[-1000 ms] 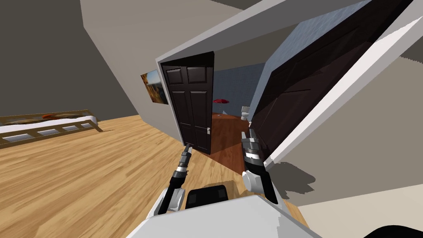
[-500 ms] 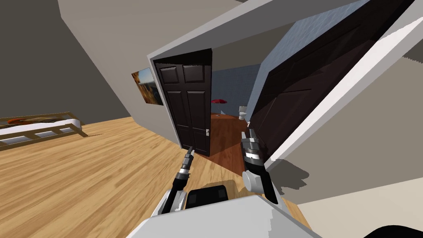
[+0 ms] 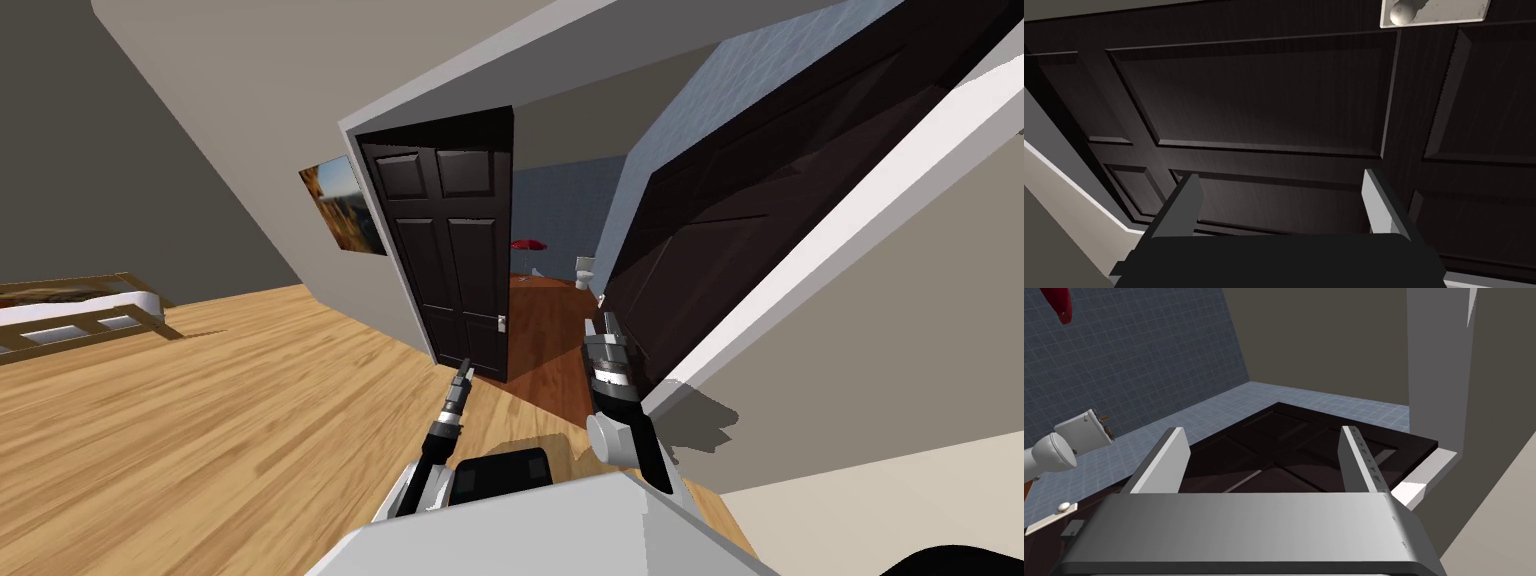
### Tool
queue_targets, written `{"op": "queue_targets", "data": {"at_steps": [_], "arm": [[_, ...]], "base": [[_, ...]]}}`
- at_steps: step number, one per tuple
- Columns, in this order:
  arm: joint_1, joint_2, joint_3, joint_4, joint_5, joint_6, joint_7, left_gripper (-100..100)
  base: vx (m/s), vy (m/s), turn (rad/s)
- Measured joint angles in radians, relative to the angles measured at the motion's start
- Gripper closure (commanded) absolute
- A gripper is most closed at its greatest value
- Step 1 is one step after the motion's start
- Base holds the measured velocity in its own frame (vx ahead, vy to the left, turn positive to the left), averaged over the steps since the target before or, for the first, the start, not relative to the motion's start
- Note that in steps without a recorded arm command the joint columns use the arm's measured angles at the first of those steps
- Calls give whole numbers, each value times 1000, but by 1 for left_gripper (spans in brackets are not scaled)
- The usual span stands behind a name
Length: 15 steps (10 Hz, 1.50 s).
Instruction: Push the door open
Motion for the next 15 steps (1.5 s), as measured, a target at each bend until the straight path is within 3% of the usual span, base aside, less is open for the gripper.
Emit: {"op": "queue_targets", "data": {"at_steps": [4, 7, 12, 15], "arm": [[-19, -4, -16, 74, -3, -8, 7, -100], [-37, -13, -32, 158, -6, -28, 9, -100], [-72, -21, -54, 261, -8, -27, 23, -100], [-78, -26, -67, 310, -11, -35, 27, -100]], "base": [[86, 27, -67], [111, 62, -92], [121, 50, -68], [100, 55, -52]]}}
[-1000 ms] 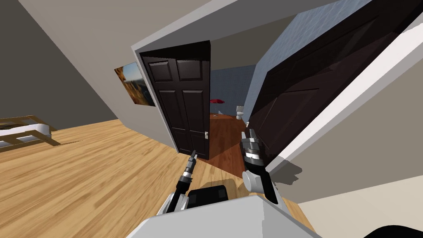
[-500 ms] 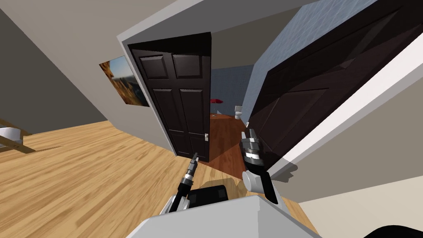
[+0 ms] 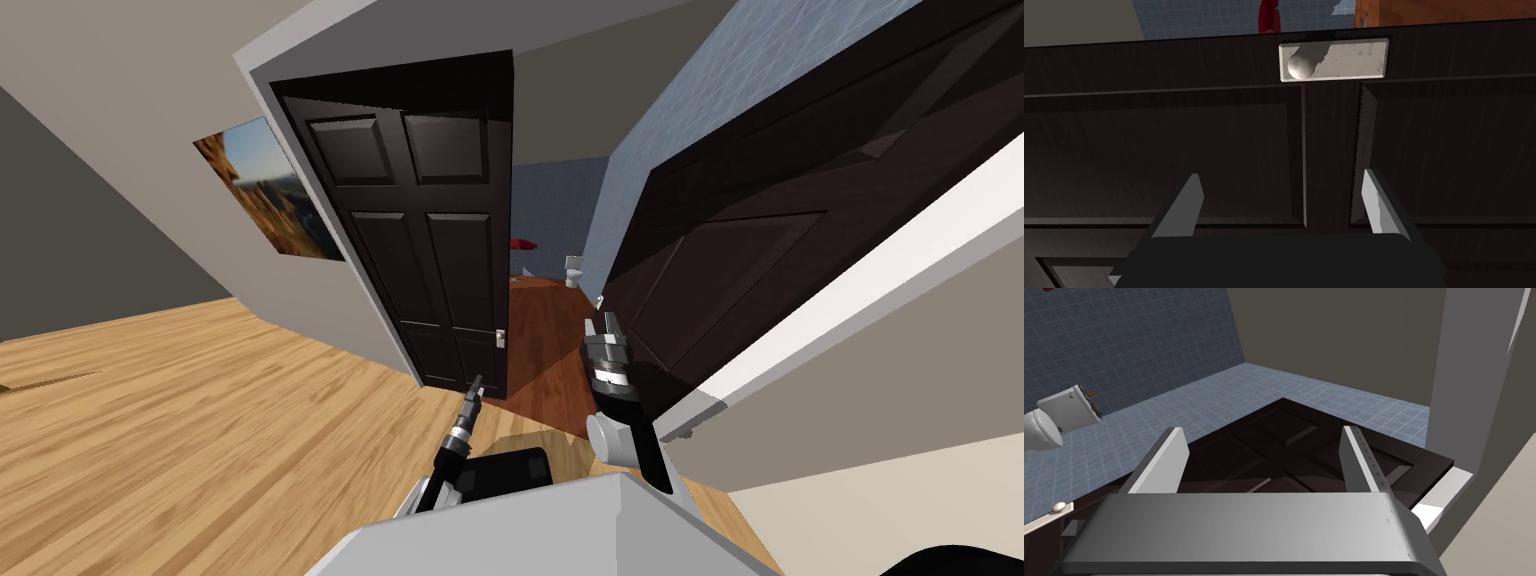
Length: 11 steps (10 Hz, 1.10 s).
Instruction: Push the door open
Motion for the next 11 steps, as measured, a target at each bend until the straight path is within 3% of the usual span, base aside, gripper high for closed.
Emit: {"op": "queue_targets", "data": {"at_steps": [2, 4, 11], "arm": [[-11, -5, -6, 33, -1, -2, 3, -100], [-14, -5, -5, 39, 0, -4, 3, -100], [-43, -9, 18, 80, 6, -14, -1, -100]], "base": [[76, 45, -29], [144, -23, -23], [190, -76, -29]]}}
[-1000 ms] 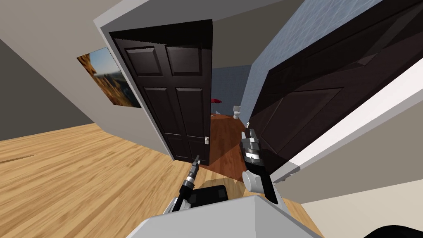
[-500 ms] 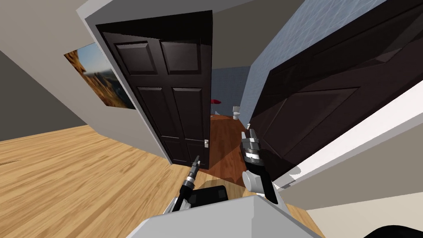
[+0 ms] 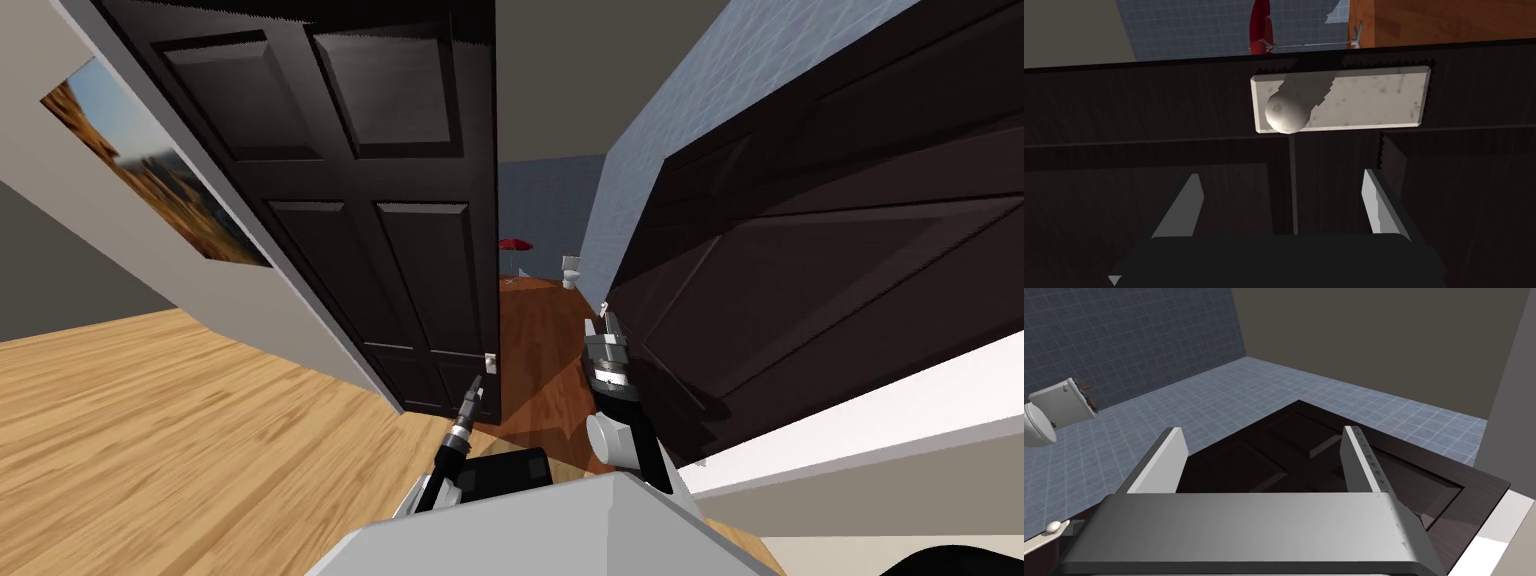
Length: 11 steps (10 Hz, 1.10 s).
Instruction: Push the door open
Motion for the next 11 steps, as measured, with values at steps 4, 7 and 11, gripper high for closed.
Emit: {"op": "queue_targets", "data": {"at_steps": [4, 7, 11], "arm": [[-17, -14, 14, 27, 4, -7, -3, -100], [-20, -18, 16, 30, 4, -9, -4, 100], [-19, -17, 16, 33, 4, -5, -4, 100]], "base": [[193, -58, -24], [11, -4, -3], [-9, 3, 0]]}}
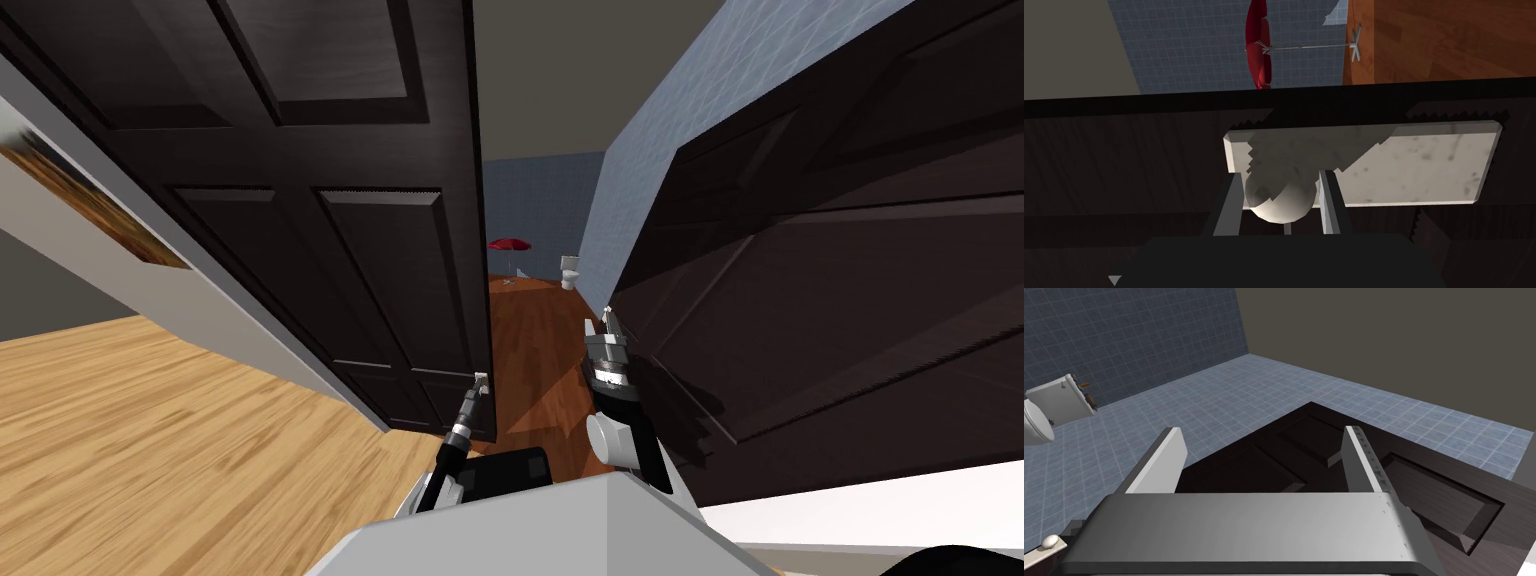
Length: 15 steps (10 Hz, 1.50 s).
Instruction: Push the door open
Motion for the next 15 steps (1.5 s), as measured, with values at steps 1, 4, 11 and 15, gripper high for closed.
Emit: {"op": "queue_targets", "data": {"at_steps": [1, 4, 11, 15], "arm": [[1, 0, 0, 0, 0, 0, 0, 100], [0, 3, 15, 14, 6, 3, -9, 100], [-23, 19, 91, 17, 33, 9, -31, 100], [-29, 36, 137, 20, 54, 7, -34, -100]], "base": [[74, -41, 28], [140, -74, 43], [167, -87, 57], [-17, -65, 100]]}}
